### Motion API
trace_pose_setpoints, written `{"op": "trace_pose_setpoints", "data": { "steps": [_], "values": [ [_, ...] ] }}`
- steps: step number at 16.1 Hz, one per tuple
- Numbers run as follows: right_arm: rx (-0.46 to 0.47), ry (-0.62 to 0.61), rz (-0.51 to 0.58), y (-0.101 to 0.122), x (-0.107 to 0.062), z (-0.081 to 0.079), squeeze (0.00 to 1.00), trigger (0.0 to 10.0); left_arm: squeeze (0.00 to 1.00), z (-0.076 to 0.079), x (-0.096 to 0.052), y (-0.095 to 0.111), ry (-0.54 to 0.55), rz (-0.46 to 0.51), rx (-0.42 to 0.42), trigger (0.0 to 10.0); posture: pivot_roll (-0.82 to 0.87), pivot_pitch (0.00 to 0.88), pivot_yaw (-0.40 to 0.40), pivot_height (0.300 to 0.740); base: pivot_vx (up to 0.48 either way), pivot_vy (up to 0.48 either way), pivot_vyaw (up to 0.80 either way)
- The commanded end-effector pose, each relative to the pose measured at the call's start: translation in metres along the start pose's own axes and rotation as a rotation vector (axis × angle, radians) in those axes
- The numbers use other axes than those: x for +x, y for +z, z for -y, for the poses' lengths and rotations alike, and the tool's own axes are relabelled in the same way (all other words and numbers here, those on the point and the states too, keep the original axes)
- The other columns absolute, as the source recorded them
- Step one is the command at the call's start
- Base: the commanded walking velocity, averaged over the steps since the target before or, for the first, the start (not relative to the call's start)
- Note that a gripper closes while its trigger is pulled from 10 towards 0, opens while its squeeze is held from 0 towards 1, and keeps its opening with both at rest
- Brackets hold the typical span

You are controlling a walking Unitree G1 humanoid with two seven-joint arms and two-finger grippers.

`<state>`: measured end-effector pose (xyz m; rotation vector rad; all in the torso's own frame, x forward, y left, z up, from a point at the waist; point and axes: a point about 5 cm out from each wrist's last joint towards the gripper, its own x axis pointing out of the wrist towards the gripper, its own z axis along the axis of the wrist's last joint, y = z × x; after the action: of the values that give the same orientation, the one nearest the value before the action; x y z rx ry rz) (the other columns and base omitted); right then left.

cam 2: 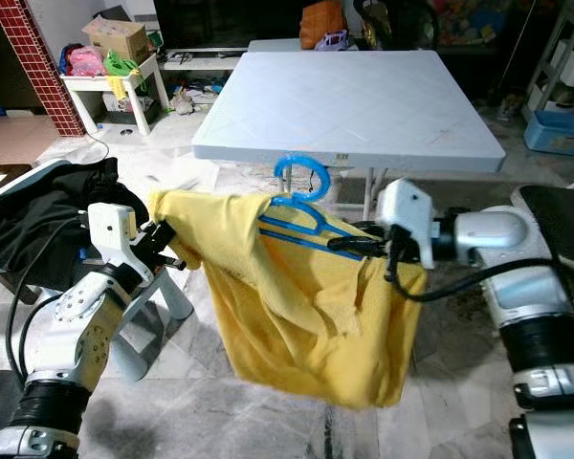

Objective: Hang hanger

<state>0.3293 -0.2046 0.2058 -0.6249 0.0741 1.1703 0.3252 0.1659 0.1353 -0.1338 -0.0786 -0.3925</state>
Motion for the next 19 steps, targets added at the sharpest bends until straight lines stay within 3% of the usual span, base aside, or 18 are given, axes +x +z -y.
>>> {"op": "trace_pose_setpoints", "data": {
  "steps": [1,5,8,10,13,15,17,18,19],
  "values": [
    [-0.057,-0.044,-0.039,0.001,0.001,0.006,0.0,10.0,0.0,-0.004,-0.004,0.009,0.015,0.027,0.016,0.0,-0.01,0.0,0.063,0.74,0.0,0.0,0.0],
    [-0.137,-0.076,-0.109,-0.008,0.0,0.009,0.0,10.0,0.0,-0.013,-0.017,0.015,0.054,0.028,0.026,0.0,-0.01,0.0,0.056,0.74,0.0,0.0,0.0],
    [-0.137,-0.045,-0.141,-0.019,-0.012,0.004,0.0,10.0,0.0,-0.025,-0.023,0.035,0.113,0.087,0.035,0.0,0.0,0.0,0.047,0.74,0.0,0.0,0.0],
    [-0.114,-0.013,-0.16,-0.026,-0.031,0.002,0.0,10.0,0.0,-0.043,-0.029,0.055,0.198,0.136,0.037,0.0,-0.01,0.0,0.045,0.74,0.0,0.0,0.0],
    [-0.128,0.052,-0.256,-0.036,-0.053,-0.005,0.0,10.0,0.0,-0.063,-0.032,0.069,0.272,0.161,0.036,0.0,-0.02,0.0,0.048,0.74,0.0,0.0,0.0],
    [-0.24,0.135,-0.354,-0.039,-0.058,-0.012,0.0,10.0,0.0,-0.068,-0.031,0.069,0.303,0.153,-0.009,0.0,-0.03,0.0,0.052,0.74,0.0,0.0,0.0],
    [-0.27,0.16,-0.375,-0.037,-0.059,-0.013,0.0,10.0,0.0,-0.069,-0.03,0.066,0.316,0.144,-0.033,0.0,-0.03,0.0,0.053,0.74,0.0,0.0,0.0],
    [-0.353,0.222,-0.459,-0.039,-0.065,-0.017,0.0,10.0,0.0,-0.073,-0.031,0.063,0.348,0.134,-0.062,0.0,-0.03,0.0,0.053,0.74,0.0,0.0,0.0],
    [-0.365,0.252,-0.475,-0.038,-0.068,-0.019,0.0,10.0,0.0,-0.076,-0.032,0.06,0.363,0.123,-0.076,0.0,-0.03,0.0,0.053,0.74,0.0,0.0,0.0]
  ]
}}
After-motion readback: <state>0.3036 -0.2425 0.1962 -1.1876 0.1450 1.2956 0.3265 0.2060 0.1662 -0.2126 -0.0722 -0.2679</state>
